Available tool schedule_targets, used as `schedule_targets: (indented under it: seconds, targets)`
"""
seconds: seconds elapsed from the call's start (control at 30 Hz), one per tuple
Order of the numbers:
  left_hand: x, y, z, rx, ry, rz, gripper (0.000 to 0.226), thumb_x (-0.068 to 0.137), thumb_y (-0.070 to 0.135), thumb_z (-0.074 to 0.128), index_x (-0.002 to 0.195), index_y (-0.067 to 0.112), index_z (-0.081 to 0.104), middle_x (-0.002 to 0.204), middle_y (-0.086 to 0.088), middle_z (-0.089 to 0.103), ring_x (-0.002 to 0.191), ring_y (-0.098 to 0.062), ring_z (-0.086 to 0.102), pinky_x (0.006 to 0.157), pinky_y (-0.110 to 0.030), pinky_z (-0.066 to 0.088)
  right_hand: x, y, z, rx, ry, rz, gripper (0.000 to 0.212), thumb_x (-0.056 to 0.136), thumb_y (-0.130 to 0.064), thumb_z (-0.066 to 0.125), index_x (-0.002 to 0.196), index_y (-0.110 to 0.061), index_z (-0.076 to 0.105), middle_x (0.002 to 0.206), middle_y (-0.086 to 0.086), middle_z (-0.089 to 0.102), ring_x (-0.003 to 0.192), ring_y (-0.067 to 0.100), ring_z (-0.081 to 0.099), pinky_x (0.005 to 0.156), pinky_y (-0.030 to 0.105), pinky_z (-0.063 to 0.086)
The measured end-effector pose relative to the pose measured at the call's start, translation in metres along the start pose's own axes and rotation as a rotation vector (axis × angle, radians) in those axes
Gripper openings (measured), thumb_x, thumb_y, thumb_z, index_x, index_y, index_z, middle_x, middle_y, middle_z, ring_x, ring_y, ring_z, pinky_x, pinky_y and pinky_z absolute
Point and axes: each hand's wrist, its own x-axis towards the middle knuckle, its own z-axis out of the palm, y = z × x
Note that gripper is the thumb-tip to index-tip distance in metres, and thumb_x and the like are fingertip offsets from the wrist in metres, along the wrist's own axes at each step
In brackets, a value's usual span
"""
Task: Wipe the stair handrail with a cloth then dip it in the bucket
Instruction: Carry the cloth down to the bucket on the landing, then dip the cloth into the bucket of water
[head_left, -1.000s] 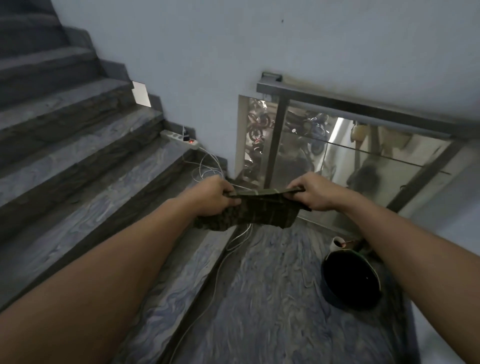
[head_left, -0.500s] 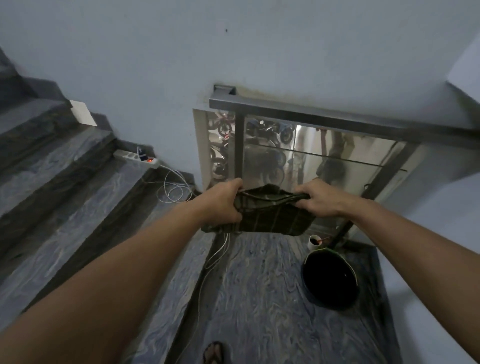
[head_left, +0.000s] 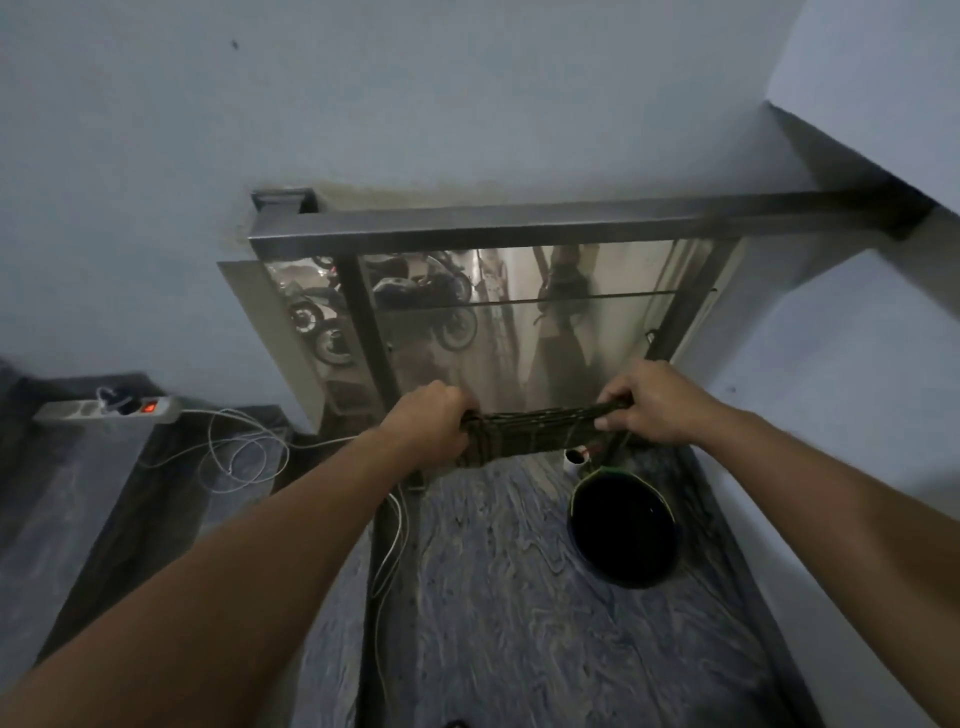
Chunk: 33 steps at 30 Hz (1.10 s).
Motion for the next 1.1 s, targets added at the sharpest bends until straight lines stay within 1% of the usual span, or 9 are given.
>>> schedule_targets:
  seconds: [0.1,0.2,0.33,0.43,0.53,0.8,0.87,0.93,1.1]
  targets:
    - [0.042,0.003,0.019,0.009,-0.067,0.048,0.024,0.076,0.015,0.060,0.098,0.021,0.069,0.098,-0.007,0.070,0.093,-0.027,0.064,0.077,-0.036,0.053,0.009,0.033,0.003,-0.004,0.009,0.071,0.009,0.077,-0.026,0.075,0.083,-0.032,0.076,0.070,-0.019,0.064,0.071,0.001,0.060,0.067,0.025,0.043]
    - [0.083,0.010,0.040,-0.023,-0.137,0.048,0.025,0.077,0.014,0.059,0.098,0.019,0.071,0.098,-0.009,0.070,0.093,-0.028,0.065,0.081,-0.040,0.055,0.016,0.070,0.006,-0.040,-0.014,0.135,0.016,0.081,-0.023,0.070,0.097,-0.026,0.076,0.078,-0.012,0.064,0.079,0.009,0.061,0.073,0.027,0.044]
    - [0.140,0.027,0.077,-0.045,-0.219,0.069,0.028,0.083,0.011,0.056,0.107,0.016,0.070,0.105,-0.013,0.068,0.099,-0.031,0.063,0.086,-0.040,0.053,0.031,0.129,0.021,-0.057,-0.058,0.212,0.017,0.083,-0.023,0.069,0.099,-0.025,0.074,0.085,-0.006,0.063,0.086,0.018,0.060,0.081,0.035,0.049]
    - [0.180,0.039,0.111,-0.050,-0.231,0.082,0.030,0.082,0.012,0.056,0.107,0.019,0.071,0.106,-0.013,0.069,0.100,-0.032,0.064,0.088,-0.043,0.053,0.045,0.176,0.037,-0.043,-0.034,0.265,0.013,0.080,-0.023,0.072,0.094,-0.022,0.072,0.085,-0.003,0.061,0.084,0.018,0.057,0.076,0.031,0.044]
    - [0.216,0.051,0.146,-0.063,-0.237,0.077,0.025,0.081,0.015,0.058,0.100,0.020,0.074,0.101,-0.012,0.072,0.096,-0.031,0.065,0.084,-0.037,0.053,0.057,0.220,0.052,-0.030,-0.042,0.332,0.010,0.079,-0.023,0.073,0.089,-0.021,0.072,0.083,-0.001,0.061,0.082,0.019,0.059,0.073,0.028,0.042]
    - [0.289,0.068,0.248,-0.115,-0.344,0.065,0.022,0.088,0.023,0.058,0.102,0.017,0.074,0.100,-0.009,0.071,0.095,-0.028,0.066,0.080,-0.030,0.051,0.077,0.319,0.113,0.006,-0.041,0.497,0.020,0.073,-0.016,0.068,0.088,-0.025,0.077,0.077,-0.003,0.066,0.071,0.016,0.056,0.062,0.022,0.039]
    - [0.308,0.066,0.280,-0.109,-0.354,0.063,0.018,0.087,0.019,0.057,0.096,0.019,0.073,0.097,-0.006,0.071,0.093,-0.025,0.065,0.076,-0.029,0.049,0.082,0.338,0.133,0.021,-0.031,0.529,0.024,0.072,-0.011,0.067,0.090,-0.024,0.077,0.078,-0.003,0.066,0.072,0.016,0.056,0.066,0.024,0.041]
    - [0.325,0.065,0.311,-0.095,-0.376,0.071,0.015,0.086,0.018,0.058,0.090,0.019,0.072,0.093,-0.006,0.070,0.091,-0.025,0.066,0.078,-0.033,0.053,0.087,0.359,0.157,0.033,-0.035,0.557,0.027,0.071,-0.008,0.066,0.091,-0.023,0.078,0.081,0.001,0.071,0.075,0.018,0.061,0.069,0.025,0.044]
    - [0.365,0.066,0.387,-0.144,-0.372,0.073,0.016,0.085,0.019,0.060,0.094,0.018,0.073,0.096,-0.007,0.071,0.092,-0.027,0.066,0.079,-0.033,0.054,0.097,0.412,0.222,0.080,-0.021,0.629,0.028,0.069,-0.009,0.068,0.094,-0.018,0.077,0.094,0.008,0.075,0.083,0.025,0.067,0.078,0.031,0.052]
